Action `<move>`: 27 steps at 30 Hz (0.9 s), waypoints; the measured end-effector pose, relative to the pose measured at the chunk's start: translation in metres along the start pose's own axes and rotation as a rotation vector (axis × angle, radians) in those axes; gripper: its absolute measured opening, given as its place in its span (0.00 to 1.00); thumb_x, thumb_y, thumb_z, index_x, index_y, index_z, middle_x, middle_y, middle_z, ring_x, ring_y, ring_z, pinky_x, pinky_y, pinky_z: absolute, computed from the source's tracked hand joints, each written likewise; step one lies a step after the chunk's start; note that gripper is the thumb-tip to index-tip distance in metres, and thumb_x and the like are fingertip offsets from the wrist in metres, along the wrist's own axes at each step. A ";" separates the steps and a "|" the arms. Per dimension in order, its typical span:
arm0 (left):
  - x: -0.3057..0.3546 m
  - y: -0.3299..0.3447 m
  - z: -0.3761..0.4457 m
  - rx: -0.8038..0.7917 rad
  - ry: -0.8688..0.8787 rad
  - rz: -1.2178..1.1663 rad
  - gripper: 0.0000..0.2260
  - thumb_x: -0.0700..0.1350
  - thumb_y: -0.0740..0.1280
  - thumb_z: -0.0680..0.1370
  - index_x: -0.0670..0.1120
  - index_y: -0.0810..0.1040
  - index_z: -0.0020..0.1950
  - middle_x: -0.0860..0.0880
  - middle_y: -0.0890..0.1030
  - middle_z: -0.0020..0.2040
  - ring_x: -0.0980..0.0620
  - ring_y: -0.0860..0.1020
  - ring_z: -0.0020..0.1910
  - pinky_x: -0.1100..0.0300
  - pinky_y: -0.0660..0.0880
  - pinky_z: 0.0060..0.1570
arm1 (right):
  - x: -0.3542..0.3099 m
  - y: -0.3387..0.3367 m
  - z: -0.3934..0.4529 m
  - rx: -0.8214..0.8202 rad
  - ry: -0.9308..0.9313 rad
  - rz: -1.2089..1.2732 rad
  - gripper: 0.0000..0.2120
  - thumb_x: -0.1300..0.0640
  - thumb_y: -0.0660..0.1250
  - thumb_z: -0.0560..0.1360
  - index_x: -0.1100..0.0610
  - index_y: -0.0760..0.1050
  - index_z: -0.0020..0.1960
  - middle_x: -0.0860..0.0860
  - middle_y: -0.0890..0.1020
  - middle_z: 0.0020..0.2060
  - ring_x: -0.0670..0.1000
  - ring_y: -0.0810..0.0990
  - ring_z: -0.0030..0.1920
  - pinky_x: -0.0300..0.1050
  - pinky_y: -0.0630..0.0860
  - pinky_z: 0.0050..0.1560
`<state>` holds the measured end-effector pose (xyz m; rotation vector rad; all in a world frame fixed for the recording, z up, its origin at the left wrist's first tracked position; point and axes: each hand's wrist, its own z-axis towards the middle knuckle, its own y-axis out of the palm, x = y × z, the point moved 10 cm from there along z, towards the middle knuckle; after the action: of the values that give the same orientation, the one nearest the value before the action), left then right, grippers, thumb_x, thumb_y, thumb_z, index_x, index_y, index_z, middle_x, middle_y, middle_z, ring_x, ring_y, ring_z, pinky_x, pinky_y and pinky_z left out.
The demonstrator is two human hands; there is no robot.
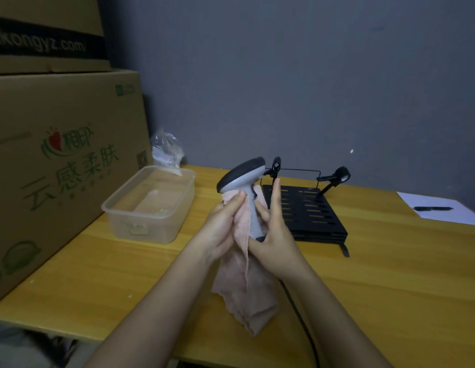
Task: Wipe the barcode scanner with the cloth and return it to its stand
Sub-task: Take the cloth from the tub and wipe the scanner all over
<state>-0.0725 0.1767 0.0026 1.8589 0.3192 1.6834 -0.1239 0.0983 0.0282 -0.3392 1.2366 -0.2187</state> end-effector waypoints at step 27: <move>-0.016 -0.015 0.003 0.247 -0.092 0.179 0.18 0.48 0.69 0.76 0.36 0.78 0.58 0.36 0.84 0.50 0.44 0.85 0.43 0.54 0.82 0.41 | 0.000 -0.029 0.001 0.310 -0.094 -0.374 0.08 0.56 0.72 0.70 0.57 0.78 0.47 0.50 0.81 0.40 0.47 0.77 0.41 0.41 0.73 0.38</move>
<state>-0.0688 0.1787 -0.0191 2.1961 0.3439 1.7324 -0.1226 0.0717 0.0393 -0.3048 1.0202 -0.7003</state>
